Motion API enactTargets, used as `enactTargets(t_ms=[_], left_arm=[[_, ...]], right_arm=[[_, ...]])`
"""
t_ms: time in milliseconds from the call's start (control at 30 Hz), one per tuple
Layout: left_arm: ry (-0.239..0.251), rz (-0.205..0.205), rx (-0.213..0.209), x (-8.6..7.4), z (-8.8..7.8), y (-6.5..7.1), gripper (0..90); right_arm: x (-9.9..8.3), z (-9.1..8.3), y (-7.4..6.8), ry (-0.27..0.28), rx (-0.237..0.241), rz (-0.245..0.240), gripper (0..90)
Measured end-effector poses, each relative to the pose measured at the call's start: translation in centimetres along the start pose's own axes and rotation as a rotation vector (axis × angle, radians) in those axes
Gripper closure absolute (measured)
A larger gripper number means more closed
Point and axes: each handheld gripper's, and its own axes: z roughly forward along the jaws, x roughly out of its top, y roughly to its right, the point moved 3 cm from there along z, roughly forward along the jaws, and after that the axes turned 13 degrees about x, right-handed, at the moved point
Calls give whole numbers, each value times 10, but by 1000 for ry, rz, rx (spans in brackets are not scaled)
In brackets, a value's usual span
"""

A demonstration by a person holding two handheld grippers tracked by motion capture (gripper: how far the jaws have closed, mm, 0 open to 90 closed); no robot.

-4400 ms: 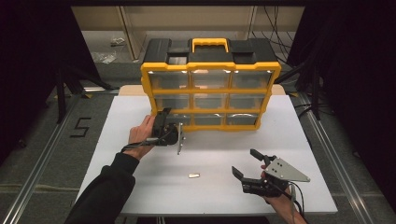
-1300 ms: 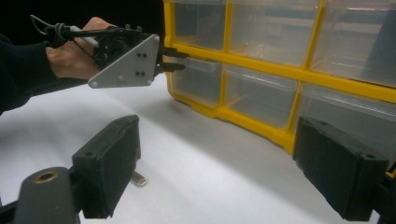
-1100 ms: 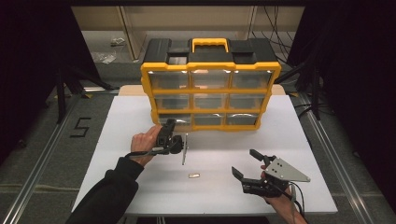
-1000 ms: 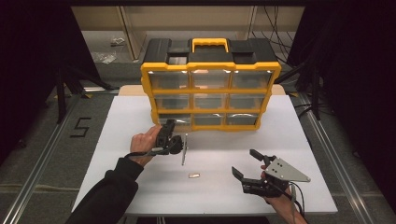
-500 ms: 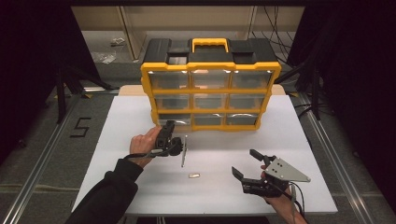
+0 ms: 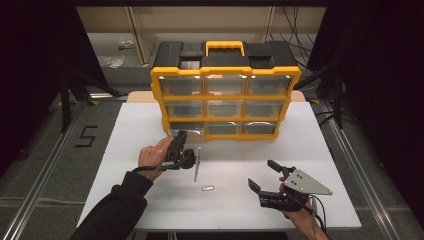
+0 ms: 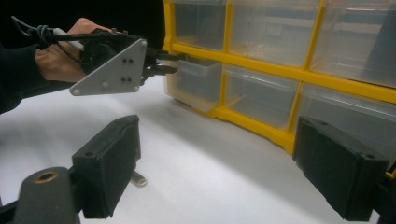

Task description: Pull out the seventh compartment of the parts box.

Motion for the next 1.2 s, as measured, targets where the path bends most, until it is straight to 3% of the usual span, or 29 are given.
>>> enactTargets(t_ms=[1000, 1200], left_arm=[[7, -2, -8, 1, -15, 1, 773], [11, 14, -1, 2, -19, 0, 773]], right_arm=[[0, 0, 0, -1, -1, 1, 161], [0, 0, 0, -1, -1, 0, 161]])
